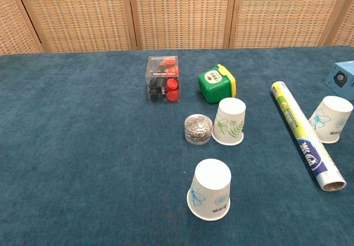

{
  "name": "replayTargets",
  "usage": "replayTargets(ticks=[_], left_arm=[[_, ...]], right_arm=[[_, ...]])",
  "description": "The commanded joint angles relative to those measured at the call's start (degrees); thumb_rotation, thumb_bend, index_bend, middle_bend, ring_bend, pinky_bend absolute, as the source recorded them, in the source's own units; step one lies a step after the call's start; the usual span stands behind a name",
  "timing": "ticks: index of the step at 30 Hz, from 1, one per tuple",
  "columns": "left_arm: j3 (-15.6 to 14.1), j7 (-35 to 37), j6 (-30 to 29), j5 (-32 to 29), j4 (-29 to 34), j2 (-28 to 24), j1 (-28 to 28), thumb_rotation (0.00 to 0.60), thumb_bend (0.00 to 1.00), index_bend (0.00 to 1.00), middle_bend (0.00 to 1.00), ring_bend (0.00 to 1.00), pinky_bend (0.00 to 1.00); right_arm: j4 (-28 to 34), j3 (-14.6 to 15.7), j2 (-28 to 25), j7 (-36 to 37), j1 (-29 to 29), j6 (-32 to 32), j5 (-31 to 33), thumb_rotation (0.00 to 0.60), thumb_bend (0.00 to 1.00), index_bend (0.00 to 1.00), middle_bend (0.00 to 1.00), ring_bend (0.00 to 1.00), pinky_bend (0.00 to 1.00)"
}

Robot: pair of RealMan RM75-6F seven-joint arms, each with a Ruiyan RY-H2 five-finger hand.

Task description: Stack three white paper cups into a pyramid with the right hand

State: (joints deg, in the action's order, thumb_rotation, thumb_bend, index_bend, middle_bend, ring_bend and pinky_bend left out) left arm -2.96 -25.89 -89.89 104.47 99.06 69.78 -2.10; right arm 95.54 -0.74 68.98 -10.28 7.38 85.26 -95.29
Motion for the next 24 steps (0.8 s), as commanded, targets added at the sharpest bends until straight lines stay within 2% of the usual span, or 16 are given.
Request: replayTargets(ticks=[1,24], left_arm=[[0.0,0.2,-0.1,0.0,0.0,-0.1,0.1,0.6,0.21,0.0,0.0,0.0,0.0],[0.1,0.5,-0.3,0.3,0.0,-0.3,0.1,0.6,0.21,0.0,0.0,0.0,0.0]], right_arm=[[0.1,0.0,0.0,-0.1,-0.1,0.2,-0.2,0.6,0.13,0.0,0.0,0.0,0.0],[0.3,-0.1,0.1,-0.4,0.0,0.2,-0.1,0.6,0.13,0.0,0.0,0.0,0.0]])
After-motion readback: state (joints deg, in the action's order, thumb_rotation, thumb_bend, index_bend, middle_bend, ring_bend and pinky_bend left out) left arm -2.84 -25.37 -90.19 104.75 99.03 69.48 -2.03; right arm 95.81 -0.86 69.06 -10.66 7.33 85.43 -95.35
